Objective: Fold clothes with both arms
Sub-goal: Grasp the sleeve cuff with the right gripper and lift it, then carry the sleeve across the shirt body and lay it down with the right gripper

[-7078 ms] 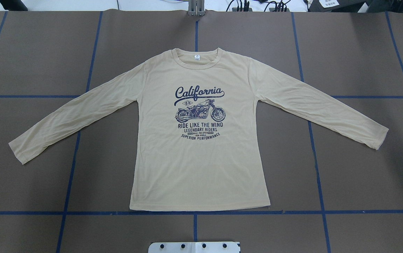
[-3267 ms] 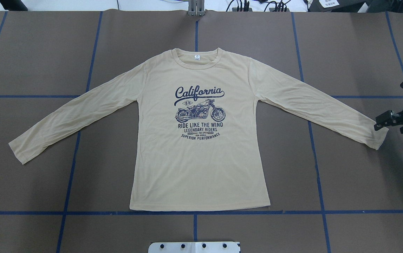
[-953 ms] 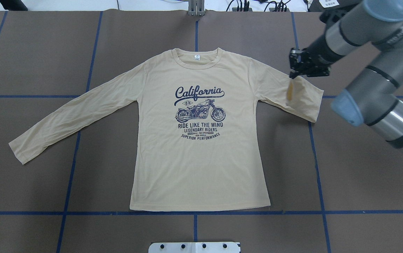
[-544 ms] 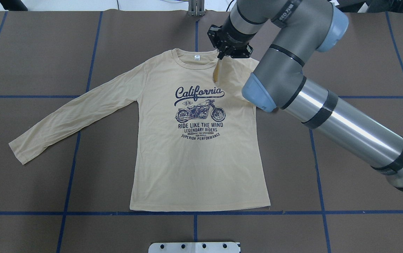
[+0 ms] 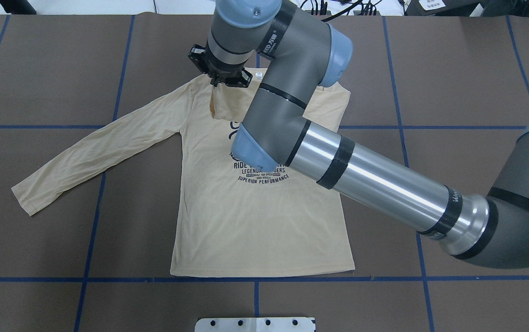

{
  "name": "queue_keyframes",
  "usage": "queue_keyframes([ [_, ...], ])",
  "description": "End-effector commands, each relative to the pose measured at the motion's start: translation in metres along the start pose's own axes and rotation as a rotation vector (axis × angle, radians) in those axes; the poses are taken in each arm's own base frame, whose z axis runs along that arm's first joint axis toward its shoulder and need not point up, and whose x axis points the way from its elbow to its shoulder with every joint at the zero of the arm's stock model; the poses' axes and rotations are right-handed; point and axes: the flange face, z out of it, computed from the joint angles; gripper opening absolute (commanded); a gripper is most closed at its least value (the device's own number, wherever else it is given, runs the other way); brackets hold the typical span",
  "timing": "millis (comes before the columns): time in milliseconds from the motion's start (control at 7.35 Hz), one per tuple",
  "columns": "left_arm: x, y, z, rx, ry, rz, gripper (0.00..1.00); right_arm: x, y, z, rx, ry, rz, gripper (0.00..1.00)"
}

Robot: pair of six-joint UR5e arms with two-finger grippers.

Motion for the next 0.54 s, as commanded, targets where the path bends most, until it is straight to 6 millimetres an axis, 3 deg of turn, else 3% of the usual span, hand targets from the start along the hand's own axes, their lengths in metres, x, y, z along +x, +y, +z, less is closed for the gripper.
queue_keyframes([
  [0, -0.002, -0.002, 0.005, -0.008, 0.002, -0.004, 1.0, -0.016, 0.043, 0.039, 0.03, -0.023, -0.009, 0.0],
  [136, -0.001, -0.004, 0.006, -0.008, 0.004, -0.027, 1.0, -0.022, 0.05, 0.048, 0.031, -0.034, -0.016, 0.41],
  [272, 0.007, -0.009, 0.012, -0.017, 0.015, -0.087, 1.0, -0.046, 0.06, 0.056, 0.057, -0.028, -0.017, 0.99],
  [408, 0.028, -0.027, 0.027, -0.032, 0.04, -0.148, 1.0, -0.058, 0.064, 0.063, 0.067, -0.036, -0.016, 0.99],
])
